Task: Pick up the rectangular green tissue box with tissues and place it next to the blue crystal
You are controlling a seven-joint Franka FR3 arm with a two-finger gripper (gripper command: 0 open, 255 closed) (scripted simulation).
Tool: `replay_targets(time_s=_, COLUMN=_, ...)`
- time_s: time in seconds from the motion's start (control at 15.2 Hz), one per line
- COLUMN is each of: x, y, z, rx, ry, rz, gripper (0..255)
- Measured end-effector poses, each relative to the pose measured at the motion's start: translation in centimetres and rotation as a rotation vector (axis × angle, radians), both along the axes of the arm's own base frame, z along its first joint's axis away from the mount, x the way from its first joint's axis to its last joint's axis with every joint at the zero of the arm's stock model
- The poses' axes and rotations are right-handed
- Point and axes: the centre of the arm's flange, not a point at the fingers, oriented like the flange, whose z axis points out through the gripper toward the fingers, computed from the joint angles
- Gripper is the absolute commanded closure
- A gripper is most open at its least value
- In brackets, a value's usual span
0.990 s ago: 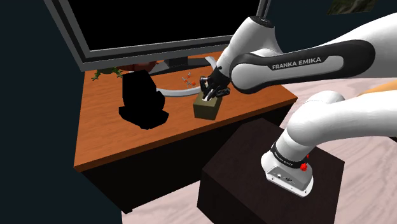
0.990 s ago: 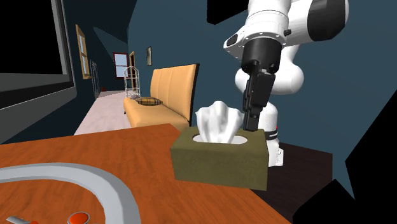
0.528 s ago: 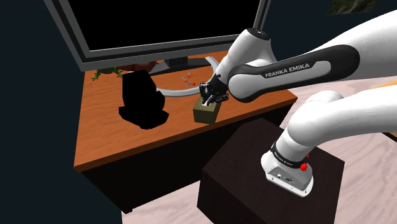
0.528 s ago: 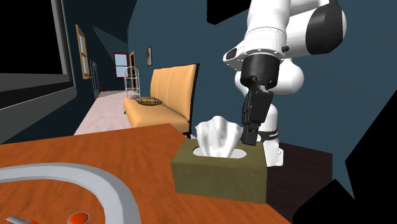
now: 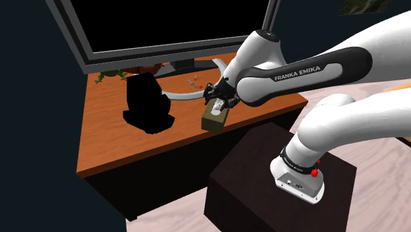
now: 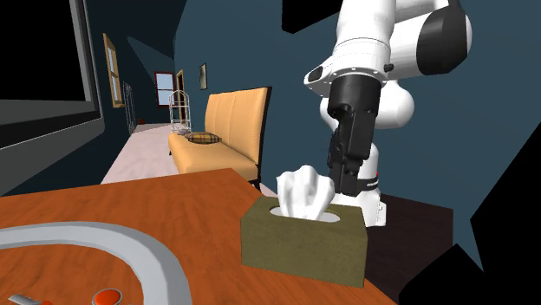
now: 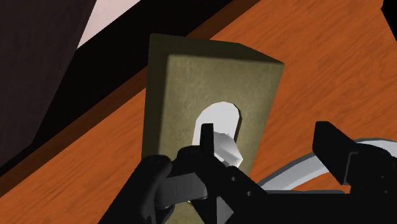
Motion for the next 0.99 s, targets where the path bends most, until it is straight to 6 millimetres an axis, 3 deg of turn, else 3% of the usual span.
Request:
replay_targets(time_s=0.26, x=0.0, y=0.0, z=0.0, rx=0.0, ry=0.0, rz=0.0, gripper=0)
replay_targets(time_s=0.59, x=-1.7, y=-0.2, z=3.9, rx=0.0, ry=-0.002, rz=0.0, gripper=0)
replay_targets(time_s=0.99, x=-1.9, y=-0.3, z=4.6, rx=0.0, ry=0.0, rz=0.0, gripper=0)
